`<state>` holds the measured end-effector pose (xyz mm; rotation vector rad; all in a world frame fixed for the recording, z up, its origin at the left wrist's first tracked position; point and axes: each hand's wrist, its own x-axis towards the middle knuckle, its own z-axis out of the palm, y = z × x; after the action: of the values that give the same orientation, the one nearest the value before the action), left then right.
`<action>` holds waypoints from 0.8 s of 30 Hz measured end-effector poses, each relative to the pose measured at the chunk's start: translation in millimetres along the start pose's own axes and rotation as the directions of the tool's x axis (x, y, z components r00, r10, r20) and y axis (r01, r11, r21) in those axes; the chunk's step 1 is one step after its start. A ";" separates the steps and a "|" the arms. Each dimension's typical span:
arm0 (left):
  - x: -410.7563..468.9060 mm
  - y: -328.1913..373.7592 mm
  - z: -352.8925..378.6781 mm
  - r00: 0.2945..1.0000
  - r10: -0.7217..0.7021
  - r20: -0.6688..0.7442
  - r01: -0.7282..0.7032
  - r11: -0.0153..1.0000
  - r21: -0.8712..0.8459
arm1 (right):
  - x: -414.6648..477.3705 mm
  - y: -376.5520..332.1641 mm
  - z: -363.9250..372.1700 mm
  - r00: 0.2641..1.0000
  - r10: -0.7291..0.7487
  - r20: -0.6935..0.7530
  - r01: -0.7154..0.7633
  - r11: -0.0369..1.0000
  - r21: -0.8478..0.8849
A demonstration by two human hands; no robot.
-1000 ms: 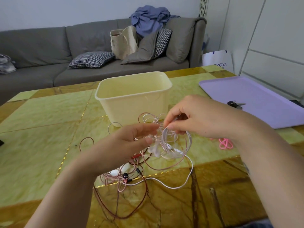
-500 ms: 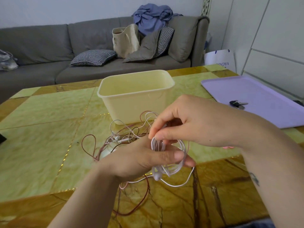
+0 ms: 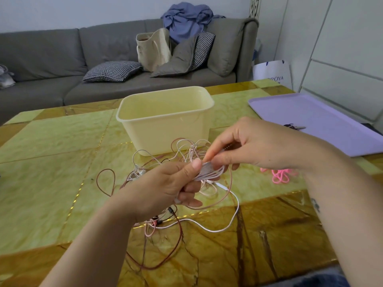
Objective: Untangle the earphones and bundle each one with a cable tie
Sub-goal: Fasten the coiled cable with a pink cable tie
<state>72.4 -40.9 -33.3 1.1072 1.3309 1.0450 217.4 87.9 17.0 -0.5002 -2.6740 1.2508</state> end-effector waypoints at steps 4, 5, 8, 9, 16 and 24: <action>3.4 -7.4 0.5 0.999 0.012 -0.037 -0.011 1.000 0.013 | 0.6 5.7 -0.5 0.999 0.024 -0.031 -0.025 1.000 -0.014; 4.3 -7.1 1.1 0.997 0.038 -0.065 -0.030 0.991 0.128 | 0.3 6.6 -0.7 0.999 0.028 -0.030 -0.029 0.999 -0.017; 7.4 -1.5 9.0 0.985 0.115 -0.125 -0.011 0.774 0.633 | -0.4 10.8 0.1 0.997 0.071 -0.021 -0.072 0.997 -0.041; 8.2 0.8 13.7 0.982 0.136 -0.133 0.010 0.661 0.750 | -0.2 12.2 1.1 0.996 0.086 -0.018 -0.087 0.995 -0.054; 28.1 -10.3 20.2 0.900 0.420 -0.121 0.038 0.202 0.979 | -7.1 15.9 -4.0 0.982 0.171 -0.074 -0.171 0.985 0.012; 38.6 -32.8 23.9 0.753 0.652 -0.089 0.039 0.091 0.995 | -13.8 38.4 -5.6 0.976 0.209 -0.052 -0.199 0.968 0.153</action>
<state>94.3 -9.1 -73.9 2.3582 2.5006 0.6785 240.9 109.9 -8.7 -0.7979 -2.5016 1.4441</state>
